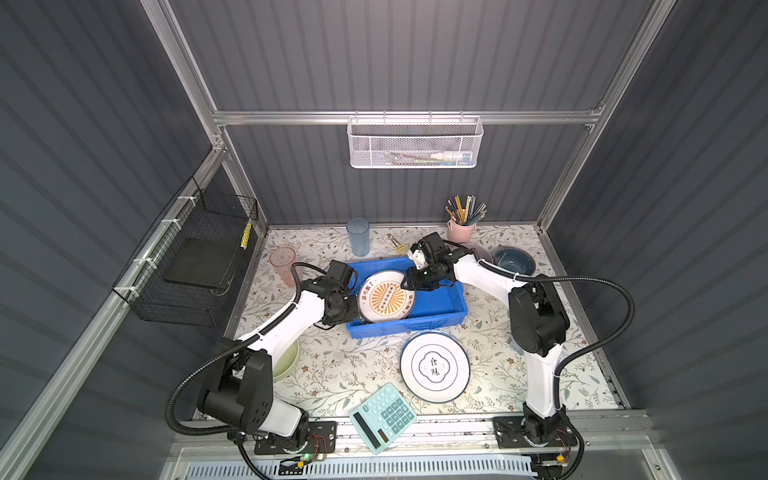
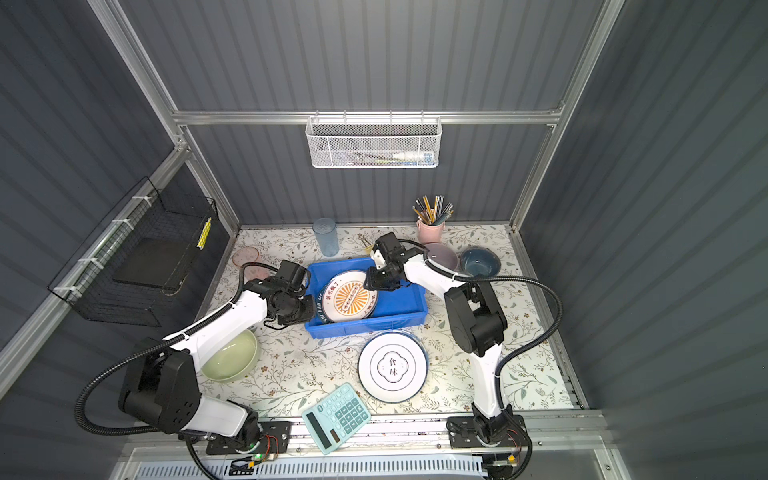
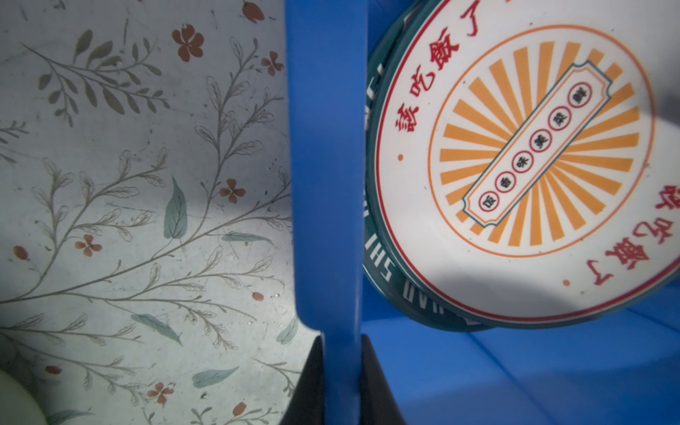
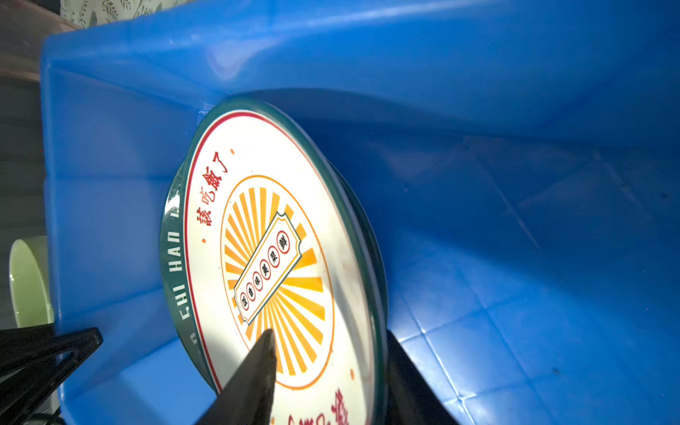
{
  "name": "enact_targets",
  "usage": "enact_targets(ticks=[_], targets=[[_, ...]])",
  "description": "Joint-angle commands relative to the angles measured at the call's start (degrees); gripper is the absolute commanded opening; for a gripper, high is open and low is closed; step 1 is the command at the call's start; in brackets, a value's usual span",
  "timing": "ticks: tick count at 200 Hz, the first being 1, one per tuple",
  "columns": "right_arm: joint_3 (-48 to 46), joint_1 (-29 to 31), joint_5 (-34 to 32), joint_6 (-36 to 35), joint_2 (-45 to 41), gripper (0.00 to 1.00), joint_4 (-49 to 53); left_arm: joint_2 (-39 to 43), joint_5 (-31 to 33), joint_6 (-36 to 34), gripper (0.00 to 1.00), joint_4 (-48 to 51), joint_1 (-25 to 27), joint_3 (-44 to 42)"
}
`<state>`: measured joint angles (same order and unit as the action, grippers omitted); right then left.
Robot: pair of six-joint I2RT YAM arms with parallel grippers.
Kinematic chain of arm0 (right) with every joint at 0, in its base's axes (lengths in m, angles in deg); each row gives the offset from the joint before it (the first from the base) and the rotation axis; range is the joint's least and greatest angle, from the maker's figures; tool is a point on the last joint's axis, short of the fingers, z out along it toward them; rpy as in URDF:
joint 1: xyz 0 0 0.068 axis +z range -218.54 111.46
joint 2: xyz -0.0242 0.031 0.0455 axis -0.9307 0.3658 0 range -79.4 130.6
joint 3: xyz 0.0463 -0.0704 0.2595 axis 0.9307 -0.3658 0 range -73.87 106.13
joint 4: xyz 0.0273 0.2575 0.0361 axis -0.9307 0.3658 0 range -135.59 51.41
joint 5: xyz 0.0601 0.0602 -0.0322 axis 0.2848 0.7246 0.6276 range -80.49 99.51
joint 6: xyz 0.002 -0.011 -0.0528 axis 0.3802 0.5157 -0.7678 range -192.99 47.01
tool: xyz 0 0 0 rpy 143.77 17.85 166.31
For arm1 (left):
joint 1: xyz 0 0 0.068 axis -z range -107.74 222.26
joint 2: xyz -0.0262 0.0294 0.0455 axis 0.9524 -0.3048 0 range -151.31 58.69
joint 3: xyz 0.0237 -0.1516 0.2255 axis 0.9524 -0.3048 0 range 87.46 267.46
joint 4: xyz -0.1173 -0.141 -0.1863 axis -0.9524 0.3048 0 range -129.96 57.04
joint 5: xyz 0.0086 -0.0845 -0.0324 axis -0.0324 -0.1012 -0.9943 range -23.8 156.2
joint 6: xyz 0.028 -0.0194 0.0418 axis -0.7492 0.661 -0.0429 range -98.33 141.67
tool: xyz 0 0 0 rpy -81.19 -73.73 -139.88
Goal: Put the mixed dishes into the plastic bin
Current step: 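Lower the sunburst plate onto the green-rimmed plate in the bin, then open the right gripper to release the sunburst plate in the bin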
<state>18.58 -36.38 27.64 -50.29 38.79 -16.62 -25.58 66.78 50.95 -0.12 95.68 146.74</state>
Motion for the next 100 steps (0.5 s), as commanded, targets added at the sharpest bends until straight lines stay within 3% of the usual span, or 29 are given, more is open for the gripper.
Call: enact_targets(ticks=[1,100], targets=[[2.3,1.1,-4.2,-1.4,2.5,0.49,3.3,-0.3,0.3,1.0,0.15,-1.3,-0.6,0.5],[3.8,1.8,-6.9,-1.6,4.0,0.56,4.3,1.2,2.1,3.8,0.15,-3.2,-1.3,-1.5]])
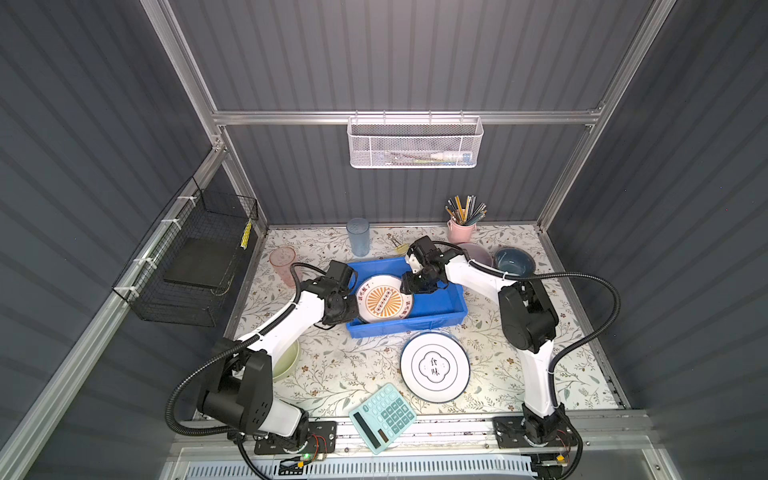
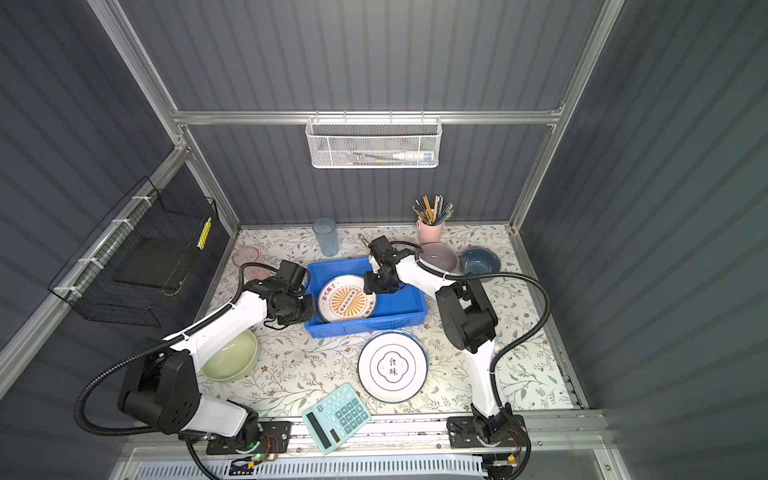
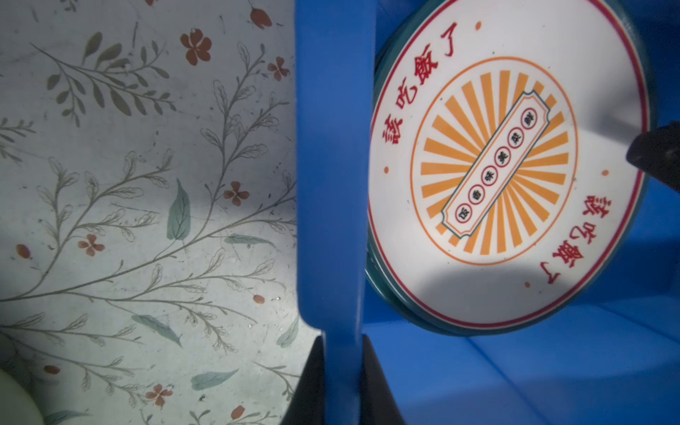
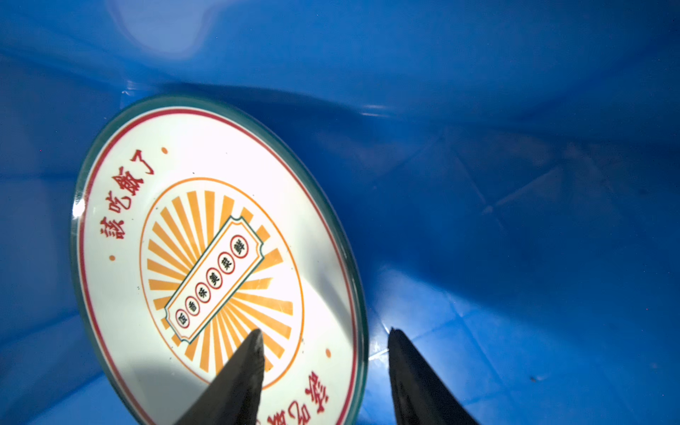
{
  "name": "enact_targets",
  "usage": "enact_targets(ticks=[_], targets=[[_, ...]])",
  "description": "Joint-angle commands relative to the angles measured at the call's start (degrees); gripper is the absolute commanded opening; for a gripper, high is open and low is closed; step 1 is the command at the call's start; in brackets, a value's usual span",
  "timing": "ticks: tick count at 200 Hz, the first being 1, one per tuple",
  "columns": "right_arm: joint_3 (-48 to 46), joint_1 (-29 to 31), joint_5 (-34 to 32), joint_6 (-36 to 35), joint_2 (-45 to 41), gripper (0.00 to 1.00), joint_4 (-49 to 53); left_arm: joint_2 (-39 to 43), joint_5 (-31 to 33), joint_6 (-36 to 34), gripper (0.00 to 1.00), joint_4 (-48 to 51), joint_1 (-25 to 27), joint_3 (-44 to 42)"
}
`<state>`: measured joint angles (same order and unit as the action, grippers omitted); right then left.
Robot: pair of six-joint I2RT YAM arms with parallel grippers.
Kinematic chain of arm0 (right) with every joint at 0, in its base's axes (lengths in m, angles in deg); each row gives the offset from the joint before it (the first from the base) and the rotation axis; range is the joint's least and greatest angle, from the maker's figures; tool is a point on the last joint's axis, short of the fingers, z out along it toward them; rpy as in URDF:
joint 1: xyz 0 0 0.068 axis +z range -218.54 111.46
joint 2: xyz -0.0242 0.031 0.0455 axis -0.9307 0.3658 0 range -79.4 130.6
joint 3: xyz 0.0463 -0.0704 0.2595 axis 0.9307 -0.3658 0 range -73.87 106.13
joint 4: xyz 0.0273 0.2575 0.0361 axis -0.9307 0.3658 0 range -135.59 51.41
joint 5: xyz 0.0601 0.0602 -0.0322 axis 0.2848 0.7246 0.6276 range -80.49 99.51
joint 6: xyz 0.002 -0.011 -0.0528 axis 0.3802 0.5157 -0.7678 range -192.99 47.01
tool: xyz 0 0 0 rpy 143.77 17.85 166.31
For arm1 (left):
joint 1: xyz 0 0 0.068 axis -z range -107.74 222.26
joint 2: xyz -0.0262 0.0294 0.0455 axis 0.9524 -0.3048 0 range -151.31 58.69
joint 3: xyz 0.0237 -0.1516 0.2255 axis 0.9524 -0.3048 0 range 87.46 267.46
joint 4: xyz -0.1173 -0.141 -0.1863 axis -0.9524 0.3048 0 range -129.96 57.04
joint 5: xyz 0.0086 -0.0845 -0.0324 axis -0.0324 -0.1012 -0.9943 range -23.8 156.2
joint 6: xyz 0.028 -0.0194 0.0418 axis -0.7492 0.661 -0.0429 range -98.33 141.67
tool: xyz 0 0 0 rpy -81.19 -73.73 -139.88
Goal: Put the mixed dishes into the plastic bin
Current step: 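Open the right gripper to release the sunburst plate in the bin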
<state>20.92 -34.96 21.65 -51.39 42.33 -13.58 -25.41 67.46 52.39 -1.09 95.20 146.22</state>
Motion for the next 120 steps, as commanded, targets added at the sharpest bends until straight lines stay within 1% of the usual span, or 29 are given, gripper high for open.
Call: enact_targets(ticks=[1,44,120], targets=[[1.4,0.3,-0.9,-0.6,0.4,0.56,1.2,1.1,1.5,2.4,0.15,-2.3,-0.8,-1.0],[1.9,0.8,-0.5,-0.1,0.9,0.58,0.9,1.3,2.4,3.2,0.15,-3.2,-1.3,-0.9],[3.8,1.2,0.2,1.0,2.7,0.61,1.2,1.7,1.7,3.1,0.15,-3.8,-1.4,-1.0]])
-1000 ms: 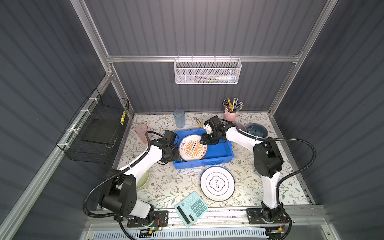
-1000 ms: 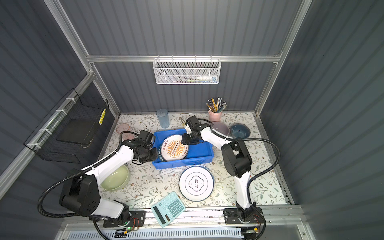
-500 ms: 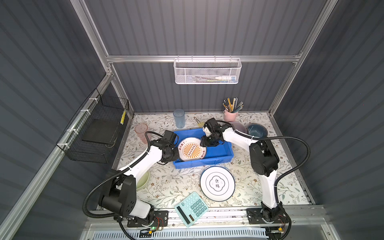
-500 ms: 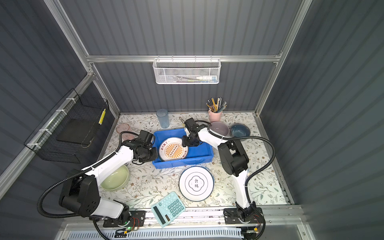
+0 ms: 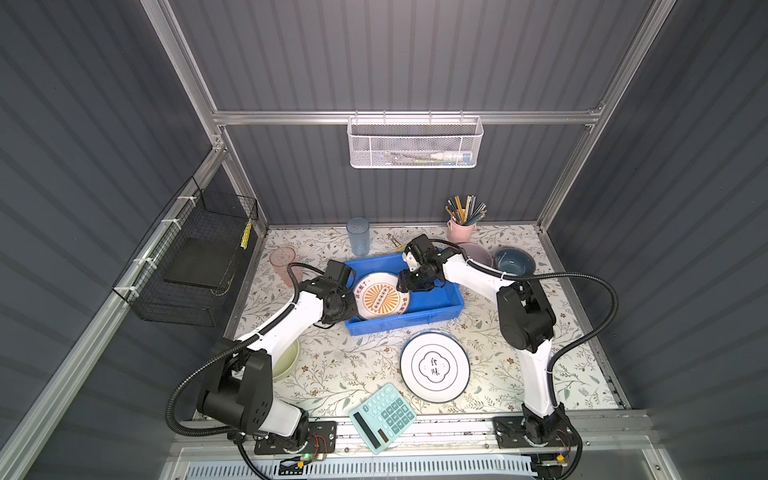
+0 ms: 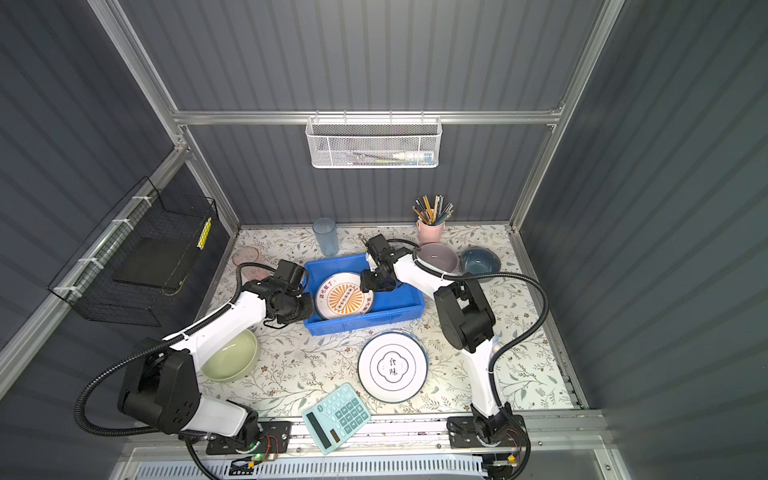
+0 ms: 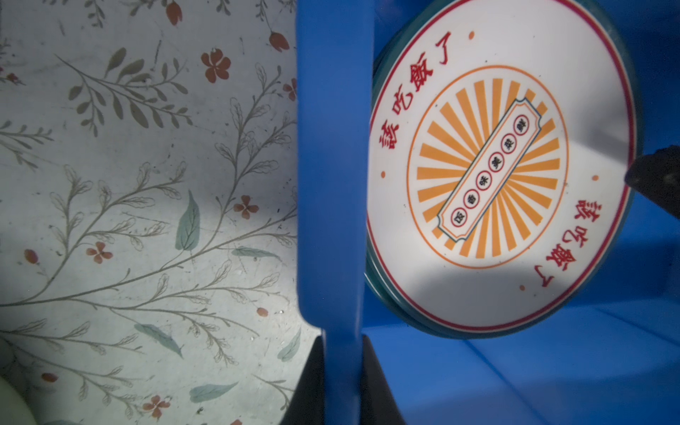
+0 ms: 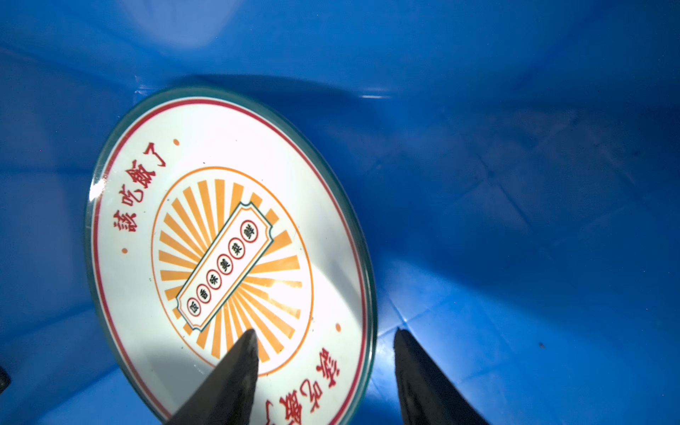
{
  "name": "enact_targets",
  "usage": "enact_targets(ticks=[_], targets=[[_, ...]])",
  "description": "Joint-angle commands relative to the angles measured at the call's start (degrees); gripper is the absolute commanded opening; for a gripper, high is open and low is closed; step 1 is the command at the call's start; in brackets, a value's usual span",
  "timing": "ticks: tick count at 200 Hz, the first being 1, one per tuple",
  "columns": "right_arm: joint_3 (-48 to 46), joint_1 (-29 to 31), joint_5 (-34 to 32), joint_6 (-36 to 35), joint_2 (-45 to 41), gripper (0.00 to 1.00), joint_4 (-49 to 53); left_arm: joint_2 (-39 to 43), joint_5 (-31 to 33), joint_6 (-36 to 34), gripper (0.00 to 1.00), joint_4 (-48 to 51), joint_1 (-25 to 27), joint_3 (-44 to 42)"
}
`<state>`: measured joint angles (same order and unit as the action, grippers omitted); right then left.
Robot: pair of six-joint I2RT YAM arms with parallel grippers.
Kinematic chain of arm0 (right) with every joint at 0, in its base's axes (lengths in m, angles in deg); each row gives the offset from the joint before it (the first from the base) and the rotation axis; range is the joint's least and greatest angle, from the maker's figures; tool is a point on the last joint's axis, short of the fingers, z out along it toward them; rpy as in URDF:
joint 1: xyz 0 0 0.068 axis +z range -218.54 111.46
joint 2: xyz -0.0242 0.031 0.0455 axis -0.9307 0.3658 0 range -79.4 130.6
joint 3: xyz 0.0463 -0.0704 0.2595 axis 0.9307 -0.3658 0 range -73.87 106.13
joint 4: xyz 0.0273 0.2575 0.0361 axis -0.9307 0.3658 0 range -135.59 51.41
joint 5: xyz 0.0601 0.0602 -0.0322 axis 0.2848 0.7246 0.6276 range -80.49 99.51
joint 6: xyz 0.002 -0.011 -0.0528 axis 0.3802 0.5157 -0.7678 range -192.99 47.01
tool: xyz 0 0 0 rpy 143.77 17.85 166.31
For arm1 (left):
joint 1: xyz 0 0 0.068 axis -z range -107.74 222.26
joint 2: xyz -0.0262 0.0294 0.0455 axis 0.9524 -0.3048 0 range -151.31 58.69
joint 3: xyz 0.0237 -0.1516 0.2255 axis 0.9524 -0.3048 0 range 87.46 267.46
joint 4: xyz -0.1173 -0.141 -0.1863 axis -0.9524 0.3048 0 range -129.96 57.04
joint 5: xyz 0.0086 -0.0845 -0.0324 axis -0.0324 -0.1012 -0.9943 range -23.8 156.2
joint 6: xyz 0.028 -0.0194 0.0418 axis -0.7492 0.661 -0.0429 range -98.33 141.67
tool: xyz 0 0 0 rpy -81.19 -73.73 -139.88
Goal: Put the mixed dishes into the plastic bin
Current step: 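Open the right gripper to release the sunburst plate in the bin, then move the right gripper back to the plate stack while the left gripper follows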
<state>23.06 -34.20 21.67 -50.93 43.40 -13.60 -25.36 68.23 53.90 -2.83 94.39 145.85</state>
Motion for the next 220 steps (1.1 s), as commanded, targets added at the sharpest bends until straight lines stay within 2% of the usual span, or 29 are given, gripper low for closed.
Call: enact_targets(ticks=[1,167,196,220], targets=[[1.6,0.5,0.2,0.5,1.7,0.60,1.3,1.7,1.0,1.6,0.15,-2.1,-0.6,-0.7],[4.3,1.3,2.5,1.1,3.3,0.63,2.4,1.4,-0.4,2.1,0.15,-3.3,-0.7,0.2],[3.6,1.0,0.3,0.7,1.1,0.63,3.3,1.4,-0.5,1.7,0.20,-2.5,-0.7,0.7],[3.5,0.3,-2.6,0.2,-2.0,0.65,5.5,1.9,-0.4,1.3,0.31,-1.5,-0.7,1.3]])
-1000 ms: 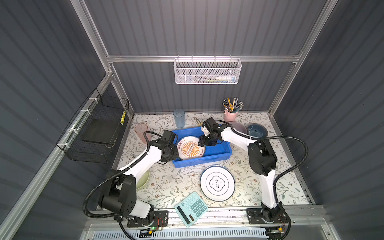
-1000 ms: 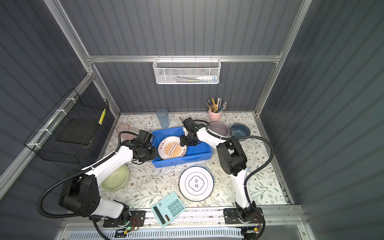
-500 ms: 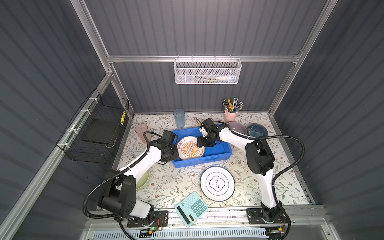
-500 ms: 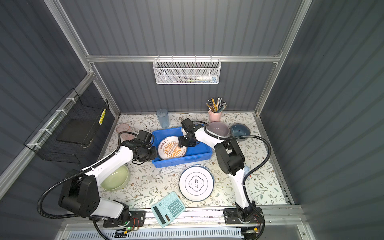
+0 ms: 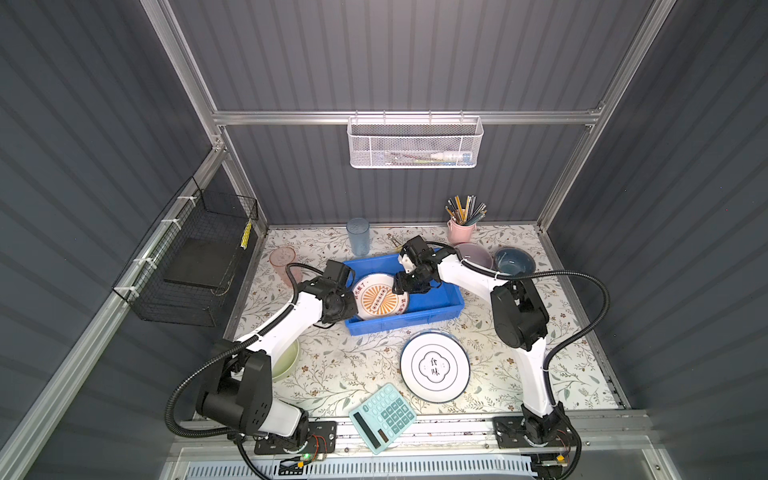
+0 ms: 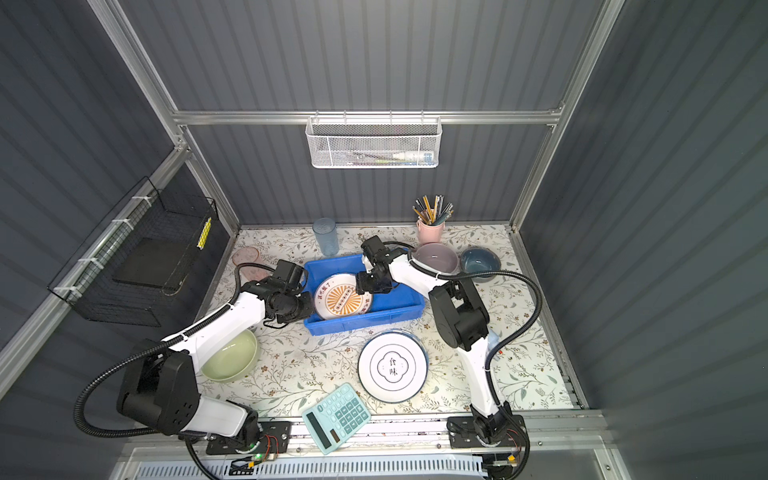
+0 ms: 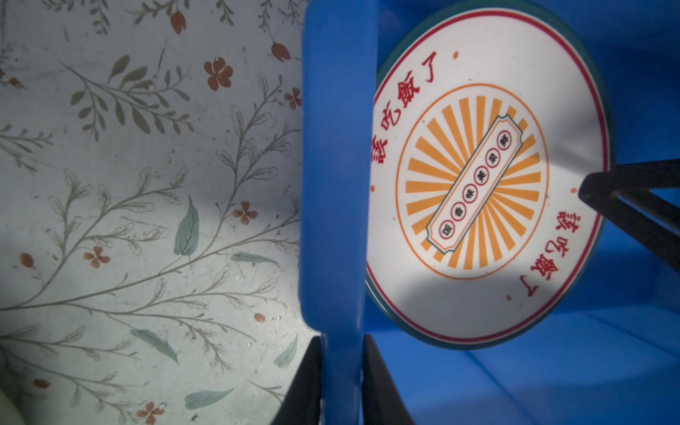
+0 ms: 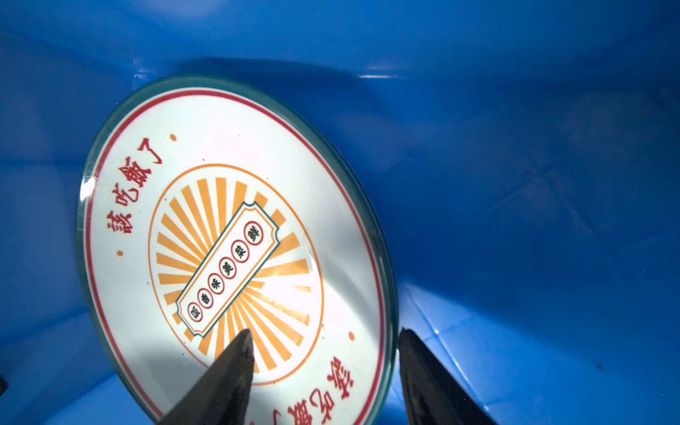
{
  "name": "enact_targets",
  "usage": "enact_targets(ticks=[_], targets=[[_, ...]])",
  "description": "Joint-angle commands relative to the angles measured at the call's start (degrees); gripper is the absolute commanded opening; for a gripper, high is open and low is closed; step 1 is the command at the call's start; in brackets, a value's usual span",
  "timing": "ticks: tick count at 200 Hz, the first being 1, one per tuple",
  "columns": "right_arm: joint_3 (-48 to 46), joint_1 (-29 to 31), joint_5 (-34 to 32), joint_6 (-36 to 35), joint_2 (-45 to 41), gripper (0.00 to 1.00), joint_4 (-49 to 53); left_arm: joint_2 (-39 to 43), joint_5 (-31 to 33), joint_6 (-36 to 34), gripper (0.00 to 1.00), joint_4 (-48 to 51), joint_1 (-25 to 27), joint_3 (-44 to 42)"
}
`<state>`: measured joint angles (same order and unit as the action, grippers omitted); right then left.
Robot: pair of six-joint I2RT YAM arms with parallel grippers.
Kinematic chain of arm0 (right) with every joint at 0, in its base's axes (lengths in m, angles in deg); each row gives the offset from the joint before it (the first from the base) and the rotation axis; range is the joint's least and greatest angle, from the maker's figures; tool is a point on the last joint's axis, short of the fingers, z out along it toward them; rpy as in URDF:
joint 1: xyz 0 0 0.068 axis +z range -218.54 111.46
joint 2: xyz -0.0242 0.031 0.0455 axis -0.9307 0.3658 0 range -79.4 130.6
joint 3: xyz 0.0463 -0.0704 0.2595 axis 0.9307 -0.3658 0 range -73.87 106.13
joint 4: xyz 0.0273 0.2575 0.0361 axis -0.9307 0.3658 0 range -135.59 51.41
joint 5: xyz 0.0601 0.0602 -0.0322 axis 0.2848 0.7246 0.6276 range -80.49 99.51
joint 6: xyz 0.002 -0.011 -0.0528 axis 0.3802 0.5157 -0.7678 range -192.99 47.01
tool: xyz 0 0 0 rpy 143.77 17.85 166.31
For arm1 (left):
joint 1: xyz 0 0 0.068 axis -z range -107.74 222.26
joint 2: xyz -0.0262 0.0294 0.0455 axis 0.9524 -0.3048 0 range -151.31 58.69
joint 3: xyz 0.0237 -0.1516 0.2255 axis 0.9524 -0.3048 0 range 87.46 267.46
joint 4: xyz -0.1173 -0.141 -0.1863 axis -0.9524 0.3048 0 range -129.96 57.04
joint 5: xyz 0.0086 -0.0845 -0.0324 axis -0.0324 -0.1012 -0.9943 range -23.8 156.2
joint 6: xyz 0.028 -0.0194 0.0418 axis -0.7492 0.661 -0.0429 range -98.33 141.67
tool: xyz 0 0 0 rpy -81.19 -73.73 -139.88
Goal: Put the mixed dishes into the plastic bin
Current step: 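Move the right gripper back to the plate stack while the left gripper follows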
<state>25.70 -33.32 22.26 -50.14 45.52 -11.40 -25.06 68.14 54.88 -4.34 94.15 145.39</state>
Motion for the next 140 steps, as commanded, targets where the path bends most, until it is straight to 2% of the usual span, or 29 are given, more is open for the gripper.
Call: enact_targets(ticks=[1,26,43,71,98,116,140], targets=[[0.9,-0.6,-3.3,-0.6,-4.3,0.65,3.4,1.6,-0.3,0.4,0.31,0.1,-0.4,1.8],[0.3,-1.8,-4.1,-1.4,-8.1,0.67,5.5,2.8,0.3,-0.1,0.46,1.6,-0.4,2.8],[-0.9,-2.2,-4.5,-2.4,-11.4,0.68,6.3,3.6,0.1,-1.1,0.53,2.9,-0.4,4.0],[-4.5,-2.4,-4.4,-4.8,-17.6,0.68,6.9,4.5,-4.6,-8.2,0.70,6.1,-0.4,6.4],[-9.8,-3.0,-2.6,-5.8,-24.1,0.67,7.4,7.1,-5.6,-11.6,0.77,9.0,-0.4,7.9],[-14.8,-3.1,-1.4,-5.2,-29.4,0.68,6.6,8.9,-7.8,-13.3,0.77,10.2,-0.2,8.4],[-23.3,-3.1,1.6,-4.6,-37.9,0.69,3.9,11.0,-5.9,-13.9,0.78,12.8,2.5,9.3]])
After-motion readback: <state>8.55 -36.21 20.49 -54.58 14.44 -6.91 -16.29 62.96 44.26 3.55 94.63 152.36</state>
